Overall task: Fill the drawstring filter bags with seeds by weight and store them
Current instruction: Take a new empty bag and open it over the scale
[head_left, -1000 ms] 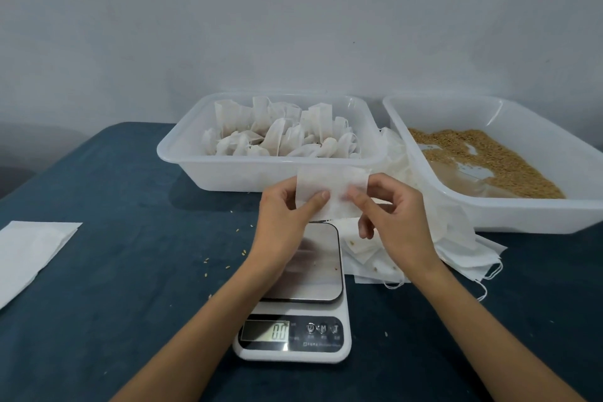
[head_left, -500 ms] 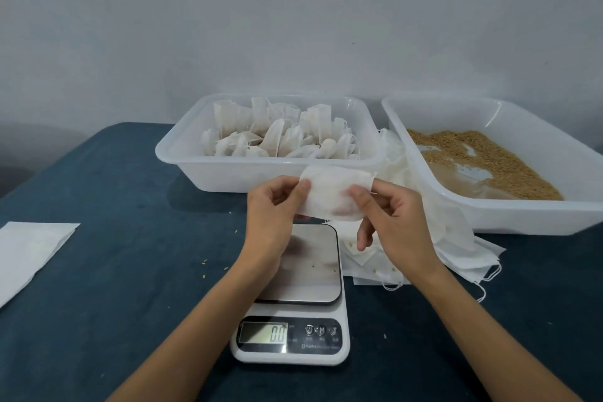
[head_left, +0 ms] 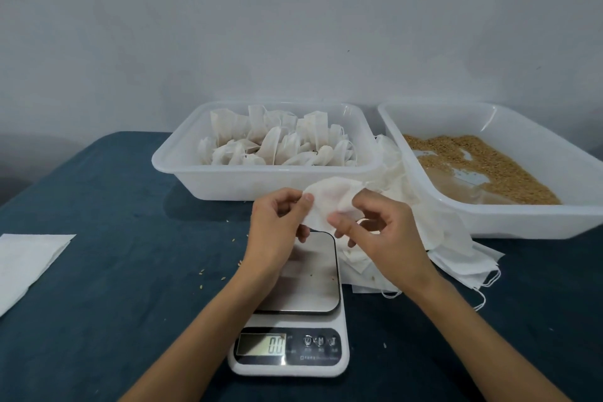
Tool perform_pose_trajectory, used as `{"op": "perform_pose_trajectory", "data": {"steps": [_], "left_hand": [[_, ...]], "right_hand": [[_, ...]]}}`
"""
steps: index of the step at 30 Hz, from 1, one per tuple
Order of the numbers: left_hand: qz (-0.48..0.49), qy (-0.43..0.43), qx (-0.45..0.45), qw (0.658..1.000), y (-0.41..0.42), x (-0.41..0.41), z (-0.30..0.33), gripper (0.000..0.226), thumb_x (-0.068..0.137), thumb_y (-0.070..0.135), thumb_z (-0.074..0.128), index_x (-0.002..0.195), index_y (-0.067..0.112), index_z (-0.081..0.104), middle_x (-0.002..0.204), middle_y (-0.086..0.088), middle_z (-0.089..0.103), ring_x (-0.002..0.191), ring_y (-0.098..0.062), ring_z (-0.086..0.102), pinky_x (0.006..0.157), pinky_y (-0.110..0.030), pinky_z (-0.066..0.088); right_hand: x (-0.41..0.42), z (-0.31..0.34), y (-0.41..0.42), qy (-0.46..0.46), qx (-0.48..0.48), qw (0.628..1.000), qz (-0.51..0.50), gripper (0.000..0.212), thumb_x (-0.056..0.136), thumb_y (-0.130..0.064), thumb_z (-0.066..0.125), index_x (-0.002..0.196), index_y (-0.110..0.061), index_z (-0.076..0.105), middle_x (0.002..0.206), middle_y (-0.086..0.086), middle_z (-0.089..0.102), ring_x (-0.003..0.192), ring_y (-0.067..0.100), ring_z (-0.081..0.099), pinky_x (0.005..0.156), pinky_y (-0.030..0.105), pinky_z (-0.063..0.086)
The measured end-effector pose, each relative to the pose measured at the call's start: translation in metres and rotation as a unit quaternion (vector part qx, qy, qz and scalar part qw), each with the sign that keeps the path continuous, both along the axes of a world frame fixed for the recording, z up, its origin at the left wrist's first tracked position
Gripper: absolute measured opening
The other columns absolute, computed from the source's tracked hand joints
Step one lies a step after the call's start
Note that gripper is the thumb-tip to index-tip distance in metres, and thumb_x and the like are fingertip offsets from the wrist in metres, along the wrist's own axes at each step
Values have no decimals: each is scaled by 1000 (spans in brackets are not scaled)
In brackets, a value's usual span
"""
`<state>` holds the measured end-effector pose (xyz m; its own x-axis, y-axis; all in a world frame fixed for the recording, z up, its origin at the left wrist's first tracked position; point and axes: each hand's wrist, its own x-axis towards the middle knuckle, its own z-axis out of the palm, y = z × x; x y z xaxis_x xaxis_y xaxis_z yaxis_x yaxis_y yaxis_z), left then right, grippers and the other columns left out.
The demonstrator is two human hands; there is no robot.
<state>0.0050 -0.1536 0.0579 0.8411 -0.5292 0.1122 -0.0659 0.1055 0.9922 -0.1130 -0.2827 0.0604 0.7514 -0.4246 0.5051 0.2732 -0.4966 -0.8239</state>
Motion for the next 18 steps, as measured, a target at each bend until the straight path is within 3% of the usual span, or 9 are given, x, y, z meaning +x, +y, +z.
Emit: {"op": "perform_pose_trajectory", "data": {"steps": [3, 5, 7, 10, 15, 17, 18], "left_hand": [[7, 27, -17, 999, 0, 1, 2, 19, 102, 13, 64, 94, -1, 73, 72, -9, 65, 51, -16, 48, 54, -30, 44], [6, 28, -24, 999, 1, -1, 4, 21, 104, 14, 63, 93, 0, 74, 73, -5, 64, 54, -14, 51, 55, -27, 48], [-3, 10, -16, 1000, 2, -3, 5, 23, 105, 15, 61, 93, 1, 74, 75, -4, 66, 63, -13, 58, 59, -25, 53], [-13, -6, -2, 1000, 1, -3, 5, 23, 105, 15, 59, 94, 3, 76, 77, -5, 68, 70, -15, 61, 61, -24, 54], [8, 5, 12, 1000, 3, 1, 6, 22, 107, 13, 56, 106, 6, 77, 63, 2, 57, 61, -14, 51, 61, -26, 51], [19, -23, 24, 999, 4, -1, 7, 21, 107, 19, 57, 109, 12, 76, 67, 6, 61, 68, -14, 58, 71, -35, 57], [30, -71, 35, 996, 5, -2, 7, 19, 106, 23, 59, 112, 15, 75, 80, 6, 67, 79, -13, 64, 82, -40, 59]], "right_hand": [[2, -4, -2, -2, 12, 1000, -23, 40, 95, -25, 70, 65, -12, 48, 59, 2, 48, 60, 21, 73, 50, 41, 51], [1, -4, -5, -10, 25, 999, -29, 38, 98, -27, 66, 66, -14, 49, 58, -2, 49, 60, 20, 74, 50, 37, 51], [1, -3, -6, 1, 42, 999, -12, 27, 98, -31, 65, 79, -12, 65, 69, -2, 67, 69, 20, 75, 54, 34, 56], [2, -4, -6, 22, 74, 997, 8, 34, 95, -40, 64, 101, -8, 75, 91, 3, 76, 73, 25, 75, 59, 40, 61], [0, -2, -10, -11, 103, 995, -7, 50, 97, -48, 60, 88, 0, 67, 76, 24, 66, 57, 27, 73, 52, 35, 57], [0, -2, -11, -12, 106, 994, -10, 53, 96, -50, 61, 84, 1, 64, 72, 27, 63, 55, 28, 72, 50, 39, 57], [0, -1, -11, -7, 104, 995, -8, 54, 96, -50, 61, 84, 3, 62, 71, 27, 62, 54, 28, 72, 49, 44, 55]]}}
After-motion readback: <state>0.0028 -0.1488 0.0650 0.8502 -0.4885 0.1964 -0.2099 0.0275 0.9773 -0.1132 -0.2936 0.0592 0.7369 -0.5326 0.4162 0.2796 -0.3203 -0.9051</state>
